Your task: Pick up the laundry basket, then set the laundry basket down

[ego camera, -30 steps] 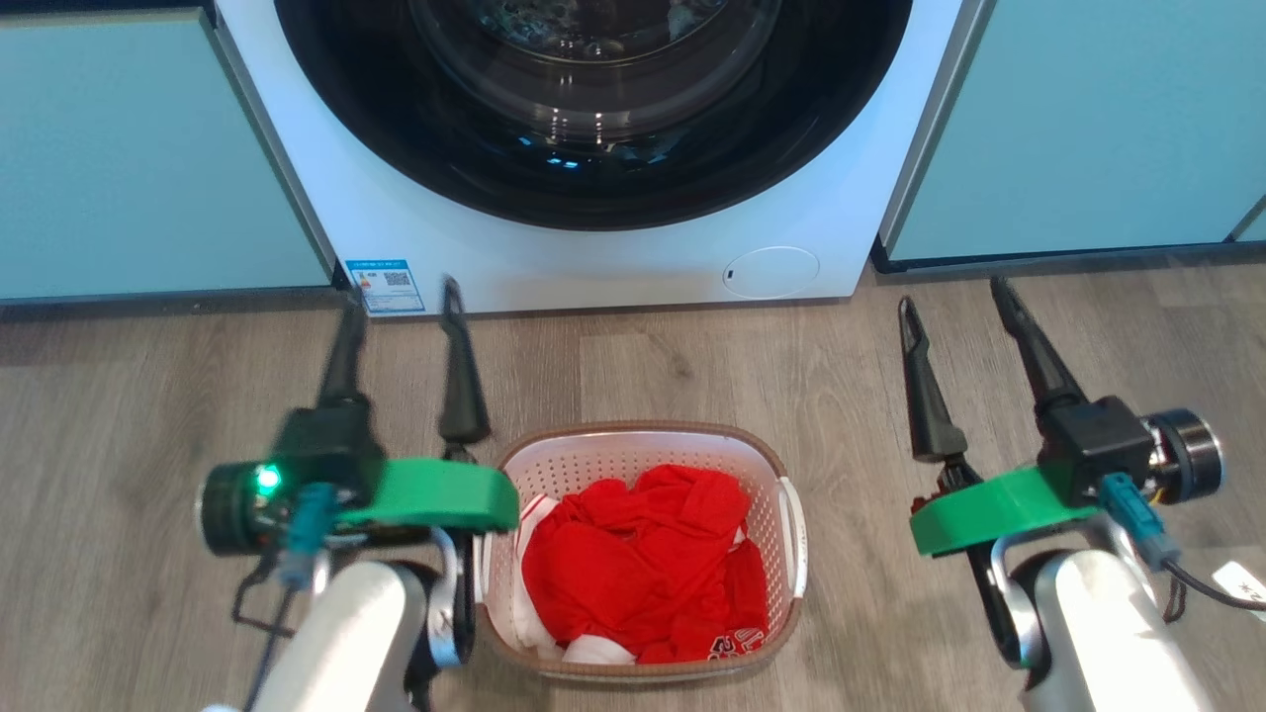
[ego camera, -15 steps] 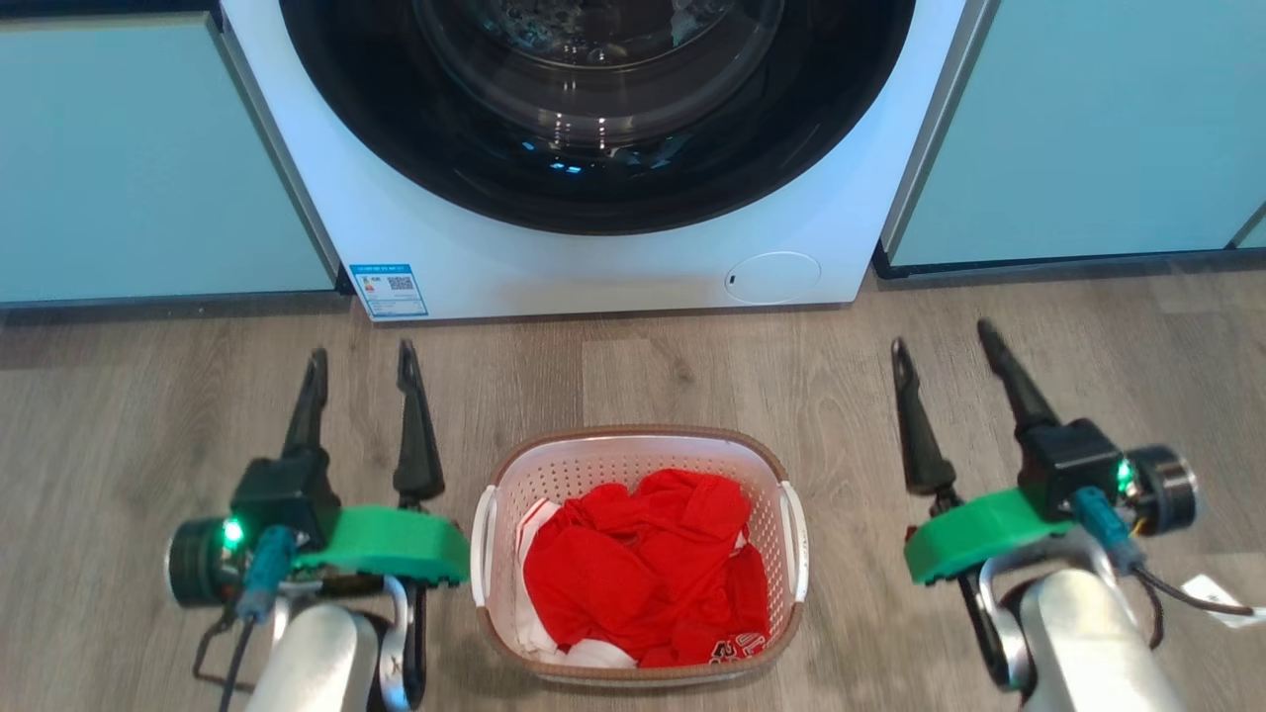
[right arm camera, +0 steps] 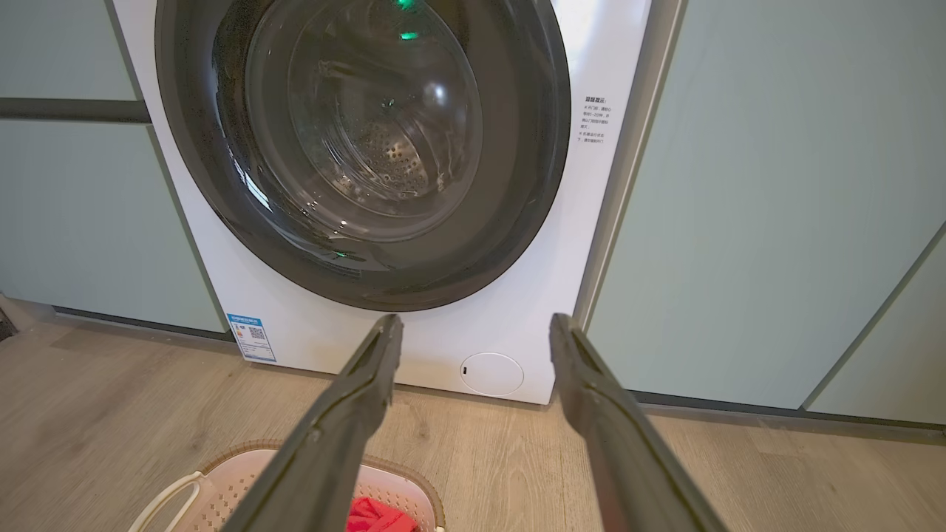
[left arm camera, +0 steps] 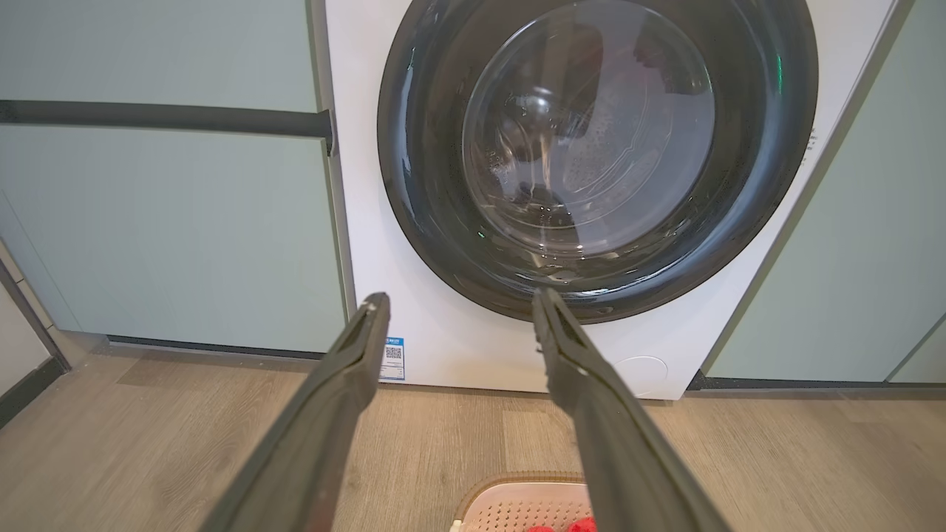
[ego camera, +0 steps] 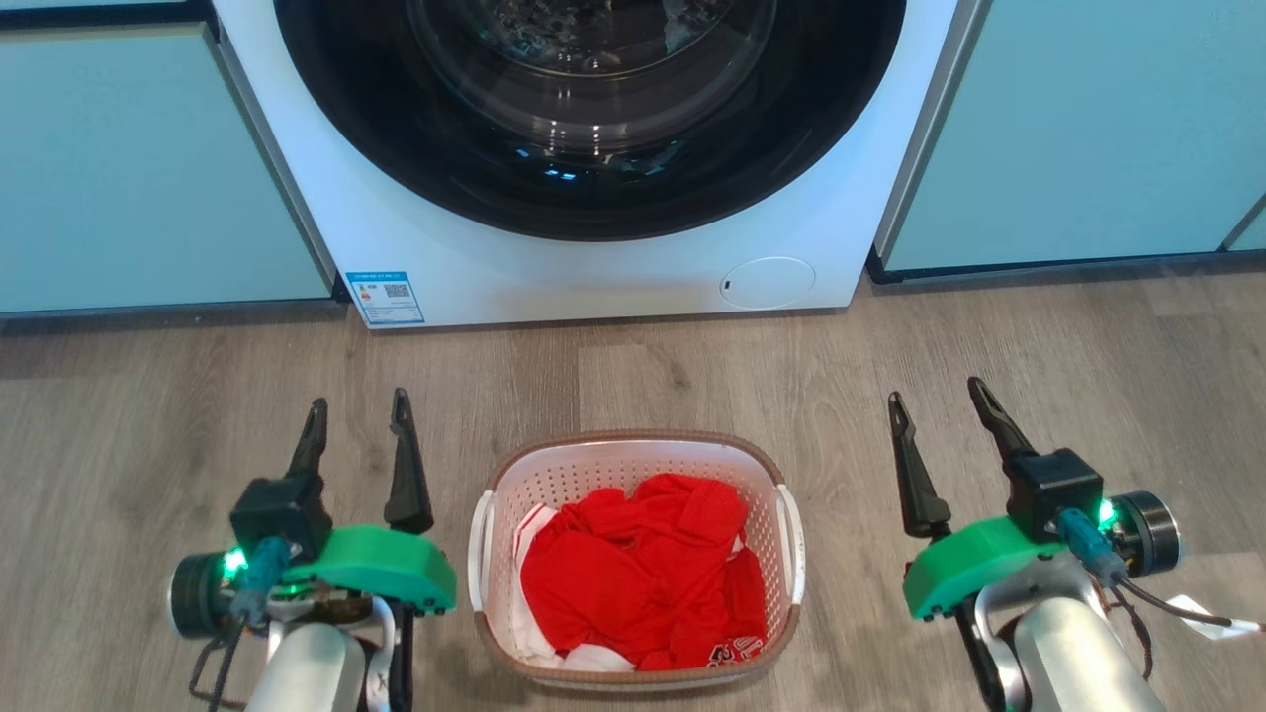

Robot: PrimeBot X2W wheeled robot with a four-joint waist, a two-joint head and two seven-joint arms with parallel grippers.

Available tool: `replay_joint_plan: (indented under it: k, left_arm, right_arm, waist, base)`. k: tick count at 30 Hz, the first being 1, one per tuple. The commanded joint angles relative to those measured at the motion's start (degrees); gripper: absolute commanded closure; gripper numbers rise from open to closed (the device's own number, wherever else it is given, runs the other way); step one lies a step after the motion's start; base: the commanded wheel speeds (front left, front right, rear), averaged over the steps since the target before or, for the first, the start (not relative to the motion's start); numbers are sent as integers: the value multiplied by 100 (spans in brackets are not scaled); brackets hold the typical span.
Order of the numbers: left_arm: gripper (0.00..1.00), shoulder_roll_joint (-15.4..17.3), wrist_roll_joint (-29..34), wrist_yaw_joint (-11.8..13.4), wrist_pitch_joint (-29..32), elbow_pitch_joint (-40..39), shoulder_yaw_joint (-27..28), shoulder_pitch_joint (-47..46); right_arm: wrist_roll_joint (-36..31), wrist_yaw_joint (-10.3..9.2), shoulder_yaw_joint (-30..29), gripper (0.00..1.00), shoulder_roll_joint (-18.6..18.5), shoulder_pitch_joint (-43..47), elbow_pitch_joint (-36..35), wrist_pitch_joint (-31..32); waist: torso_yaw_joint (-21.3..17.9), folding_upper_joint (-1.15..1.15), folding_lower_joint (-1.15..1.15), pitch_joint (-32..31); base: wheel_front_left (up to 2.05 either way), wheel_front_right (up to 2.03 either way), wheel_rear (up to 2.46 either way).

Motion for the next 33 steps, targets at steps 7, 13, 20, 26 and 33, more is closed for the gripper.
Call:
replay_joint_plan:
  k: [7,13,20,26,33]
  left_arm:
    - [0,-10,-115,28,-29,-217,324,-121]
    - [0,-10,-110,-11,-29,-172,335,-195]
    - [0,-10,-105,11,-29,-136,320,-258]
    - [0,-10,-143,13,-29,-129,321,-313]
    - [0,-10,-118,-116,-29,53,275,-606]
  right_arm:
    - [-45,41,100,0,42,-160,-214,-44]
    - [-60,41,88,0,43,-205,-231,-44]
    - [-87,41,46,0,44,-247,-258,-44]
    - [-114,41,11,0,44,-301,-243,-44]
    - [-90,41,76,0,44,-699,107,-44]
  waist:
    - [-2,0,0,35]
    - [2,0,0,120]
    - [4,0,0,201]
    - [1,0,0,360]
    - [-19,0,0,1077]
  base:
    - [0,0,0]
    - [0,0,0]
    - [0,0,0]
    - [0,0,0]
    - [0,0,0]
